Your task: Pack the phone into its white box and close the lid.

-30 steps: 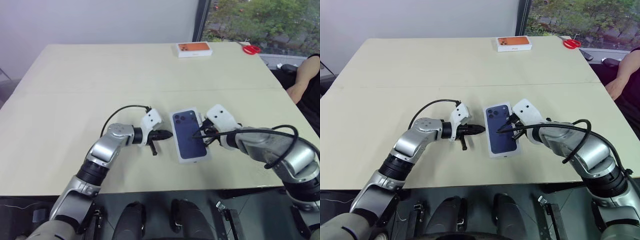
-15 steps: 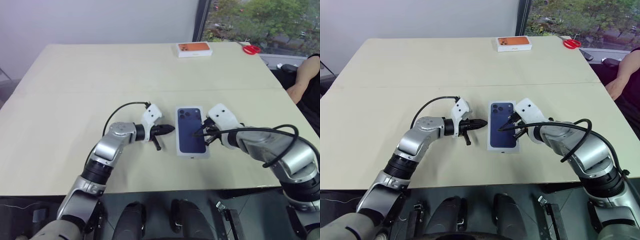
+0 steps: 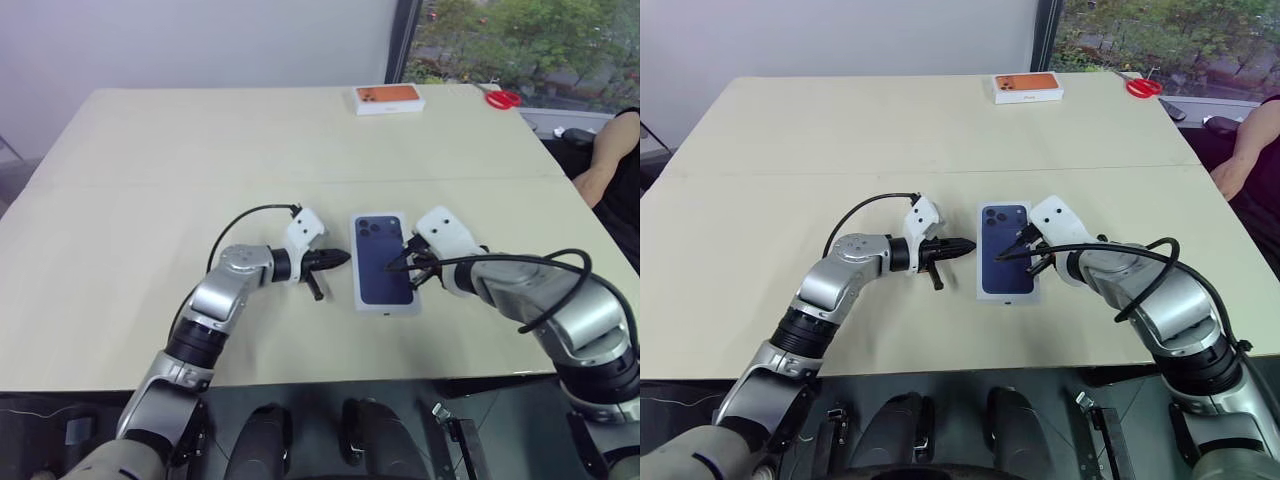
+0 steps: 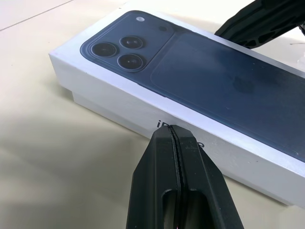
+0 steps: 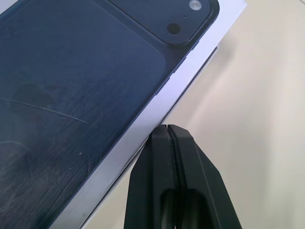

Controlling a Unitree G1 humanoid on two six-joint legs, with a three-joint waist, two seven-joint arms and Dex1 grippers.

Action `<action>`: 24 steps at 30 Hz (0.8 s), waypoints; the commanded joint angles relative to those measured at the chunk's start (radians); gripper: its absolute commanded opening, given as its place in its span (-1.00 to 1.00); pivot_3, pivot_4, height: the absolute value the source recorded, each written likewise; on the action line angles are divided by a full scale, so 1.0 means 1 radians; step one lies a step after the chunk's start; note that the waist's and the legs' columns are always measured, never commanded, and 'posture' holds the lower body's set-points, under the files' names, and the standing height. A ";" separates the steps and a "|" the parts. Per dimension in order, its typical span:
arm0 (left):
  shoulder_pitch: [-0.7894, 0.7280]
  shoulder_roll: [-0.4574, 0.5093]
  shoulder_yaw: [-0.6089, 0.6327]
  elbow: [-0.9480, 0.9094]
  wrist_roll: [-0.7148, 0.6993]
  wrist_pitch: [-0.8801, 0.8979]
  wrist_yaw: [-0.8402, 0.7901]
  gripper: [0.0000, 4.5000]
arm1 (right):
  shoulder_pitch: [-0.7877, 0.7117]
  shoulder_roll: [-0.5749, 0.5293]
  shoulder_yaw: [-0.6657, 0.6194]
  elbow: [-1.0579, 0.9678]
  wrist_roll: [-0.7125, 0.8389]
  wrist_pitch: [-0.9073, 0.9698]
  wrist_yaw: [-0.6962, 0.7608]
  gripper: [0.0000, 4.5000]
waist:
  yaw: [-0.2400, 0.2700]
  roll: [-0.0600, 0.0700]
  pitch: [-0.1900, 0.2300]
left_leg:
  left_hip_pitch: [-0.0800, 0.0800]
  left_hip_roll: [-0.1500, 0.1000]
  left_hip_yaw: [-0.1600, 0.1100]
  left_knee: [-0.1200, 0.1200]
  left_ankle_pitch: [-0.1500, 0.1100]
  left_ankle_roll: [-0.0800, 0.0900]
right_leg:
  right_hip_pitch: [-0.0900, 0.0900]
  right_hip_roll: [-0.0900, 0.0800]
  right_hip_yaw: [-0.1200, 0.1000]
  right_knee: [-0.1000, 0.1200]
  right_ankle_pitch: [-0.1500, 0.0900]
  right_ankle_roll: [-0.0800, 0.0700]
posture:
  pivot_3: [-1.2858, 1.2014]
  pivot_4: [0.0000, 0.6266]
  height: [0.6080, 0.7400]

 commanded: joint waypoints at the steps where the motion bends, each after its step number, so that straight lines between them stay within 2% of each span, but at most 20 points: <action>1: -0.031 -0.013 0.001 0.001 0.000 -0.030 0.003 -1.00 | -0.004 0.010 -0.018 -0.010 -0.015 -0.012 0.015 -0.99 | 0.000 0.000 0.000 | 0.000 0.000 0.000 0.000 0.000 0.000 | 0.000 0.000 0.000 0.000 0.000 0.000 | 0.03 -0.52 1.00; 24: -0.029 -0.007 -0.016 0.004 0.004 -0.036 -0.008 -1.00 | 0.014 0.034 -0.010 0.008 -0.088 -0.023 0.053 -0.99 | 0.000 0.000 0.000 | 0.001 0.000 0.000 0.000 0.000 0.000 | 0.000 0.000 0.000 0.001 0.000 0.000 | 0.03 -0.52 1.00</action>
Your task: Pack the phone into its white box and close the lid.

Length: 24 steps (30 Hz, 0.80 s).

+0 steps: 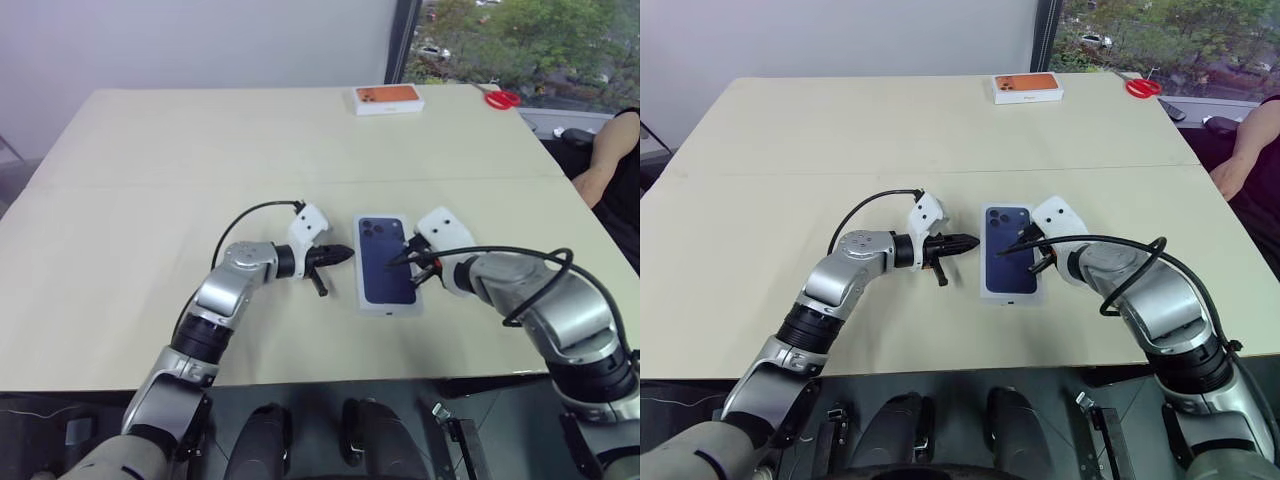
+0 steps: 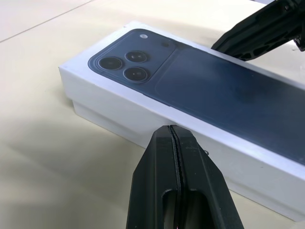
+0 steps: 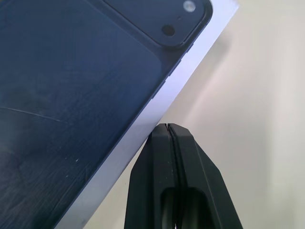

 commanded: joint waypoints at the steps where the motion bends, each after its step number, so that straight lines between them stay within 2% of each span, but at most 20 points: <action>1: -0.002 0.001 -0.009 -0.030 0.002 -0.019 -0.010 -1.00 | 0.001 0.004 -0.009 -0.028 -0.011 -0.018 0.010 -0.99 | 0.000 0.000 0.000 | 0.000 0.000 0.000 0.000 0.000 0.000 | 0.000 0.000 0.000 0.000 0.000 0.000 | 0.03 -0.52 1.00; 12: -0.004 0.003 0.003 -0.017 -0.001 -0.026 0.008 -1.00 | 0.012 -0.008 -0.013 -0.025 -0.043 -0.031 0.015 -0.99 | 0.000 0.000 0.000 | 0.000 0.000 0.000 0.000 0.000 0.000 | 0.000 0.000 0.000 0.000 0.000 0.000 | 0.03 -0.52 1.00; 19: -0.062 -0.017 0.155 -0.014 -0.130 0.050 0.032 -1.00 | 0.030 -0.090 -0.093 -0.047 -0.054 -0.060 0.046 -0.99 | 0.001 0.000 0.000 | 0.000 0.000 0.000 0.000 0.000 0.000 | 0.000 0.000 0.000 0.000 0.000 0.000 | 0.03 -0.52 1.00; 24: -0.163 -0.077 0.081 0.122 -0.016 -0.043 0.095 -1.00 | 0.107 -0.106 -0.186 -0.133 0.025 -0.128 0.154 -0.99 | 0.004 0.000 0.000 | 0.000 -0.001 -0.001 0.000 0.000 0.000 | 0.002 0.000 -0.001 -0.001 0.000 0.000 | 0.03 -0.52 1.00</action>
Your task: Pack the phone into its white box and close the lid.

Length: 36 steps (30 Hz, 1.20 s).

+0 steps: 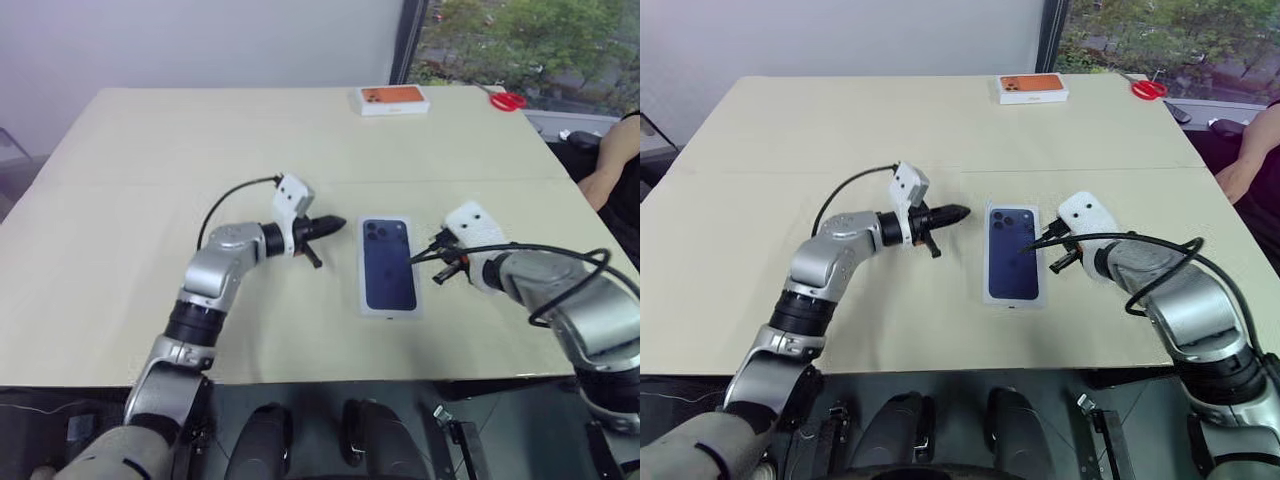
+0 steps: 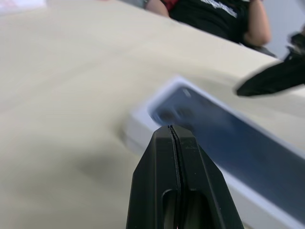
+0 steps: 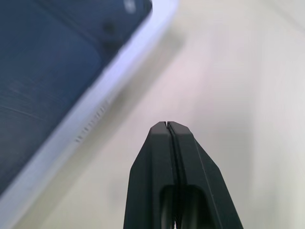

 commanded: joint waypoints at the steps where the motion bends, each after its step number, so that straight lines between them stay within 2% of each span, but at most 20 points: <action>1: -0.064 -0.049 -0.058 0.094 0.075 -0.073 0.053 -1.00 | 0.039 -0.014 -0.049 -0.096 0.052 -0.047 0.070 -0.99 | -0.002 0.000 0.000 | 0.000 0.000 0.000 0.000 0.000 0.000 | 0.000 0.000 0.000 0.000 0.000 0.000 | 0.03 -0.52 1.00; 6: -0.154 -0.110 -0.118 0.285 0.169 -0.107 0.109 -1.00 | 0.115 0.016 -0.019 -0.210 0.122 -0.039 0.117 -0.99 | -0.007 0.000 0.000 | 0.001 -0.001 0.000 0.000 0.000 0.000 | 0.001 0.000 0.000 -0.001 0.001 0.001 | 0.03 -0.52 1.00; 12: -0.168 -0.135 -0.173 0.385 0.250 -0.099 0.125 -1.00 | 0.117 0.091 0.059 -0.172 0.089 0.057 0.016 -0.99 | -0.006 0.000 0.000 | 0.006 0.001 0.000 0.000 0.000 0.000 | 0.003 0.002 0.001 0.001 0.001 0.001 | 0.03 -0.52 1.00; 15: -0.161 -0.142 -0.174 0.396 0.264 -0.096 0.126 -1.00 | 0.125 0.106 0.071 -0.158 0.082 0.081 -0.006 -0.99 | -0.005 0.000 -0.001 | 0.011 0.001 0.000 -0.001 0.000 0.000 | 0.010 0.002 0.001 -0.001 0.000 0.001 | 0.03 -0.52 1.00; 20: -0.129 -0.130 -0.178 0.361 0.266 -0.087 0.106 -1.00 | 0.158 0.070 0.114 -0.160 0.072 0.087 -0.007 -0.99 | -0.005 0.000 -0.007 | 0.012 0.001 0.000 -0.001 0.000 0.001 | 0.011 0.001 0.001 -0.002 0.000 0.001 | 0.03 -0.52 1.00; 23: -0.103 -0.124 -0.100 0.304 0.210 -0.150 0.120 -1.00 | 0.149 0.083 0.095 -0.159 0.048 0.027 -0.022 -0.99 | -0.005 0.000 -0.010 | 0.012 0.001 0.000 -0.002 -0.001 0.001 | 0.011 0.001 0.001 -0.002 0.000 0.001 | 0.03 -0.52 1.00; 26: -0.052 -0.070 0.069 0.130 0.097 -0.200 0.137 -1.00 | 0.130 0.138 0.011 -0.126 -0.044 -0.201 -0.102 -0.99 | -0.012 0.000 -0.009 | 0.012 0.002 0.001 -0.002 -0.001 0.001 | 0.010 0.001 0.001 -0.002 0.000 0.001 | 0.03 -0.52 1.00; 28: -0.016 -0.016 0.124 0.060 0.060 -0.187 0.122 -1.00 | 0.125 0.176 -0.042 -0.093 -0.059 -0.268 -0.126 -0.99 | -0.017 0.000 -0.009 | 0.010 0.002 0.001 -0.002 -0.001 0.001 | 0.007 0.001 0.003 0.000 0.001 0.001 | 0.03 -0.52 1.00; 31: 0.043 0.081 0.192 0.006 0.019 -0.170 0.092 -1.00 | 0.127 0.184 -0.081 -0.046 -0.059 -0.341 -0.099 -0.99 | -0.014 0.001 -0.010 | 0.011 0.003 0.001 -0.003 -0.001 0.001 | 0.008 0.003 0.002 0.000 0.001 0.001 | 0.03 -0.52 1.00; 34: 0.171 0.234 0.287 -0.042 -0.009 -0.166 0.046 -1.00 | 0.130 0.198 -0.189 0.039 -0.005 -0.430 -0.036 -0.99 | -0.017 0.002 -0.010 | 0.012 0.003 0.001 -0.003 -0.001 0.001 | 0.008 0.002 0.002 0.000 0.001 0.001 | 0.03 -0.52 1.00; 36: 0.236 0.297 0.314 -0.065 -0.019 -0.168 0.026 -1.00 | 0.135 0.200 -0.228 0.076 0.021 -0.481 0.007 -0.99 | -0.019 0.002 -0.010 | 0.012 0.003 0.002 -0.003 -0.001 0.001 | 0.008 0.002 0.002 -0.001 0.001 0.001 | 0.03 -0.52 1.00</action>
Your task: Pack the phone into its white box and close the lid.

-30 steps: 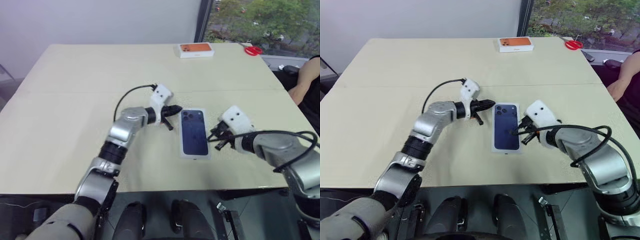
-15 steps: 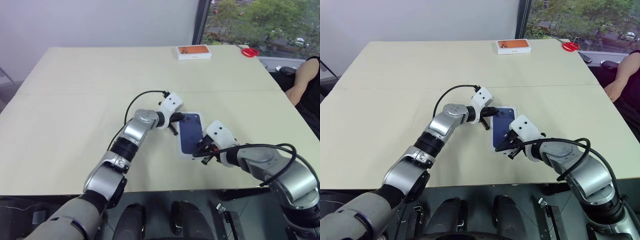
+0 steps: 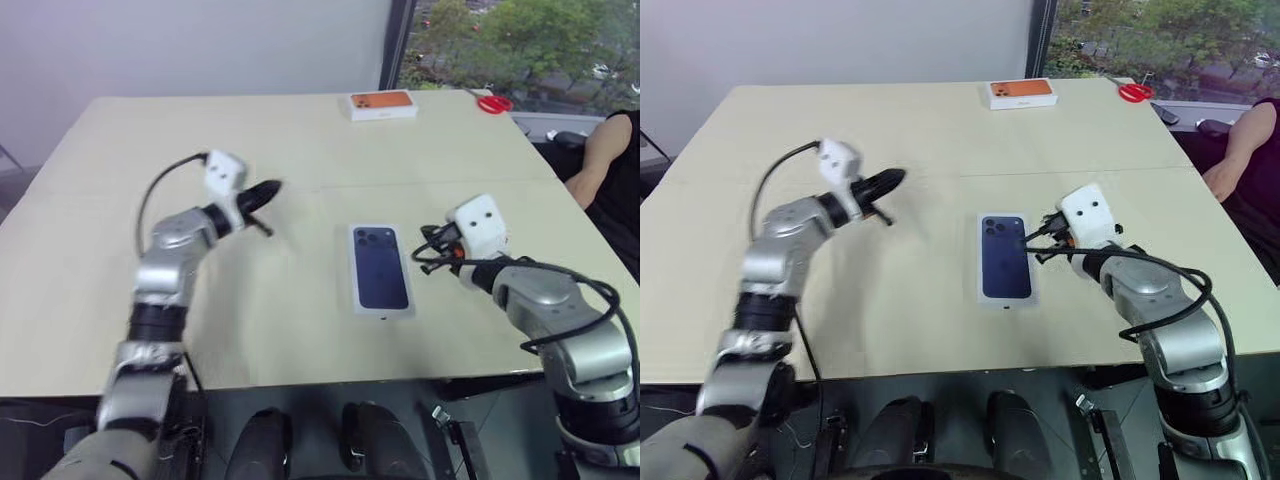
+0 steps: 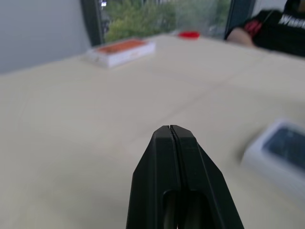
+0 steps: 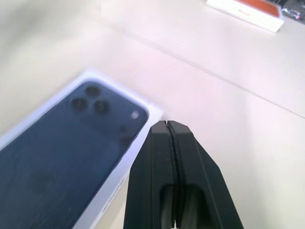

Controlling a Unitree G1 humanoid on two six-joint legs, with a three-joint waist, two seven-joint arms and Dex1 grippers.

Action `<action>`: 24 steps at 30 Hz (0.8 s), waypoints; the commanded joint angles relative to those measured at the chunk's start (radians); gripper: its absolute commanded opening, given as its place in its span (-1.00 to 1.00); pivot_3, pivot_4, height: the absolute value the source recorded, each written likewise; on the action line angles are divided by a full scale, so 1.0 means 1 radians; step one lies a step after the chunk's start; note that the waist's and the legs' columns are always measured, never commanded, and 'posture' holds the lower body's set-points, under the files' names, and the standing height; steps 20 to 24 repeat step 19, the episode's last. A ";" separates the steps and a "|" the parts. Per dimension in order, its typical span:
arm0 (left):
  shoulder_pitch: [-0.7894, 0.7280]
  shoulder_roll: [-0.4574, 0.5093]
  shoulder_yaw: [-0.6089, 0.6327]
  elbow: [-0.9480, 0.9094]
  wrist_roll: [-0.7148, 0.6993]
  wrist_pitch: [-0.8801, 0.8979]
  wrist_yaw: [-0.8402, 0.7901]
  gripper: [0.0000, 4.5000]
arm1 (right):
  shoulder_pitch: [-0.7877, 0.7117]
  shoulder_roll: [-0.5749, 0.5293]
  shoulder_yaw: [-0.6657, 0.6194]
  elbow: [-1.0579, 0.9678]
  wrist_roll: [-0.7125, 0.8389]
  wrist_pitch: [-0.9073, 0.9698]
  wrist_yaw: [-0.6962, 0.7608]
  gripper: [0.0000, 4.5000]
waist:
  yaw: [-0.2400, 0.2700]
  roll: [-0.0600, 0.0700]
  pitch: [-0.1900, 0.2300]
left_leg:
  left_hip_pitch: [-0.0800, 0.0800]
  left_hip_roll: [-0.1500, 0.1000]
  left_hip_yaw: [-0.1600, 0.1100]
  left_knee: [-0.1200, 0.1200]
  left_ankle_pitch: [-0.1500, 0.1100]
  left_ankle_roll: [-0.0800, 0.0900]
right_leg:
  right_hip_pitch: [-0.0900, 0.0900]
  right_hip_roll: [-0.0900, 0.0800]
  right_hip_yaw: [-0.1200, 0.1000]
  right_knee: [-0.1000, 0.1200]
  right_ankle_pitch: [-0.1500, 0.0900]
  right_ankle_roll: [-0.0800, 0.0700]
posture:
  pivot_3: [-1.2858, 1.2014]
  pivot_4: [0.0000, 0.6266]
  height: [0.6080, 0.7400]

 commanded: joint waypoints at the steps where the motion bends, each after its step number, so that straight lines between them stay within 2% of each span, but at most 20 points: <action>1: 0.099 0.095 0.087 -0.080 -0.049 0.007 -0.044 -1.00 | 0.004 -0.003 -0.100 0.062 0.046 -0.109 0.079 -0.99 | -0.001 0.000 0.000 | 0.000 0.000 0.000 0.000 0.000 0.000 | 0.000 0.000 0.000 0.000 0.000 0.000 | 0.03 -0.52 1.00; 6: 0.217 0.172 0.165 -0.136 -0.092 0.027 -0.050 -1.00 | -0.002 -0.030 -0.106 0.187 0.042 -0.176 0.154 -0.99 | 0.016 0.000 0.000 | 0.000 -0.001 0.000 0.000 0.000 0.000 | 0.001 -0.002 0.000 -0.001 0.000 0.000 | 0.03 -0.52 1.00; 12: 0.328 0.192 0.236 -0.215 -0.128 0.057 0.005 -1.00 | -0.009 -0.028 -0.096 0.288 0.039 -0.245 0.212 -0.99 | 0.010 0.000 0.000 | 0.000 -0.001 0.000 0.000 0.000 0.000 | 0.001 -0.003 0.001 -0.002 0.000 0.000 | 0.03 -0.52 1.00; 24: 0.374 0.198 0.250 -0.263 -0.166 0.089 0.022 -1.00 | -0.015 -0.022 -0.105 0.321 0.061 -0.265 0.250 -0.99 | 0.012 0.000 0.000 | 0.000 0.000 0.000 0.000 0.000 0.000 | 0.001 -0.002 0.001 -0.002 0.000 0.000 | 0.03 -0.52 1.00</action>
